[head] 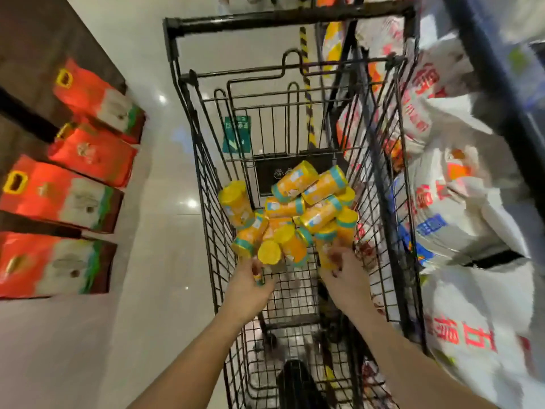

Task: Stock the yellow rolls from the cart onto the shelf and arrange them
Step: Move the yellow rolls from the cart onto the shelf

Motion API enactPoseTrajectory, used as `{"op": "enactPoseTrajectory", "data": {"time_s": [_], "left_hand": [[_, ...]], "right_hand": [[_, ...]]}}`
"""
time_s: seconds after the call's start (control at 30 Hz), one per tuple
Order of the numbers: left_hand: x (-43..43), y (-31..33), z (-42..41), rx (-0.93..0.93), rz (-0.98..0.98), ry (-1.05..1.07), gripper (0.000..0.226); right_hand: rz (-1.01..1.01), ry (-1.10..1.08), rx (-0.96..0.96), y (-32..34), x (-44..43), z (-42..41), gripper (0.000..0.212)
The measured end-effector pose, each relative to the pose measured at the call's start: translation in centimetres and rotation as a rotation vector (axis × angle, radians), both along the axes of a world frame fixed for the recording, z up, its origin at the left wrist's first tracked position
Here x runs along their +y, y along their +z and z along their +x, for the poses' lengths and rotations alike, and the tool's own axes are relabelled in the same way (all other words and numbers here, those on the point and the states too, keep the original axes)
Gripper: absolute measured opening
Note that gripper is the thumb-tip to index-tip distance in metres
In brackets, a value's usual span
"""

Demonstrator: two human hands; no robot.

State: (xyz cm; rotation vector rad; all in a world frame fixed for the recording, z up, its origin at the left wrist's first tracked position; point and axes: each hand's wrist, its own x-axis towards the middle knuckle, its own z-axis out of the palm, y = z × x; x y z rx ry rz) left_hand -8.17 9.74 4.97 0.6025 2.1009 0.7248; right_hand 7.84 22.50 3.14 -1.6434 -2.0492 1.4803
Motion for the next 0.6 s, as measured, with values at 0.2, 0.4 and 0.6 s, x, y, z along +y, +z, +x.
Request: {"op": "enactPoseTrajectory", "data": {"time_s": [0.2, 0.4, 0.6], "left_hand": [[2.5, -6.6, -1.3, 0.050, -0.146, -0.012, 0.040], [4.5, -12.5, -2.3, 0.140, -0.170, -0.096, 0.069], [5.7, -15.8, -2.5, 0.113, -0.253, -0.157, 0.103]], "right_hand": [[0.071, 0.276, -0.146, -7.5, 3.8, -4.6, 0.052], [0.073, 0.422, -0.210, -14.1, 5.9, -8.2, 0.088], [0.067, 0.484, -0.259, -18.2, 6.5, -9.8, 0.101]]}}
